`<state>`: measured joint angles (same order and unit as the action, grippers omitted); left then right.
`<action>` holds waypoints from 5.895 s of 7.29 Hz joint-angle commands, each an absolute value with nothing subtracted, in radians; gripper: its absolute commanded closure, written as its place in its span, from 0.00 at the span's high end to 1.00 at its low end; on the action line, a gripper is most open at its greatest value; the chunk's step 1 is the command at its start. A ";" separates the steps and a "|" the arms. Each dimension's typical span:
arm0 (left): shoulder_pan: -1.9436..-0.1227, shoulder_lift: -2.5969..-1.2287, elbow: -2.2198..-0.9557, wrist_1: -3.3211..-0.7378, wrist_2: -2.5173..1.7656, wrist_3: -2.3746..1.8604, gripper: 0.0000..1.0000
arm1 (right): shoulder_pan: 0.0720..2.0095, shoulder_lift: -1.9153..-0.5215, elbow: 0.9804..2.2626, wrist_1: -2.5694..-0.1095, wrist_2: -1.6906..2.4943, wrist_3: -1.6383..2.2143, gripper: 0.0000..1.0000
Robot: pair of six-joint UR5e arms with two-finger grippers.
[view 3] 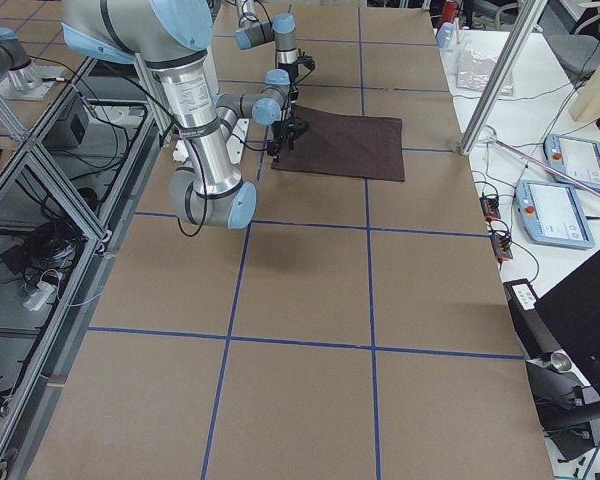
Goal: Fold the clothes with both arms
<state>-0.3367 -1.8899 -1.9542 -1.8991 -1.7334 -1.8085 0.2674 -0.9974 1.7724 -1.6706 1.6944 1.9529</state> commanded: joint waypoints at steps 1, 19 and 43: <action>-0.337 -1.890 -1.956 -1.899 -1.733 -1.809 0.00 | 0.258 -1.005 1.755 -1.667 1.690 1.951 1.00; -0.345 -1.890 -1.956 -1.898 -1.732 -1.809 0.00 | 0.267 -0.956 1.756 -1.661 1.667 1.960 0.00; -0.862 -2.286 -1.281 -2.149 -1.940 -1.369 1.00 | 0.905 -0.657 1.109 -1.298 2.147 1.306 1.00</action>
<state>-0.8243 -2.2918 -1.2823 -2.1456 -1.8662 -1.4262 0.8515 -0.6561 1.1092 -1.2909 2.0539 1.3567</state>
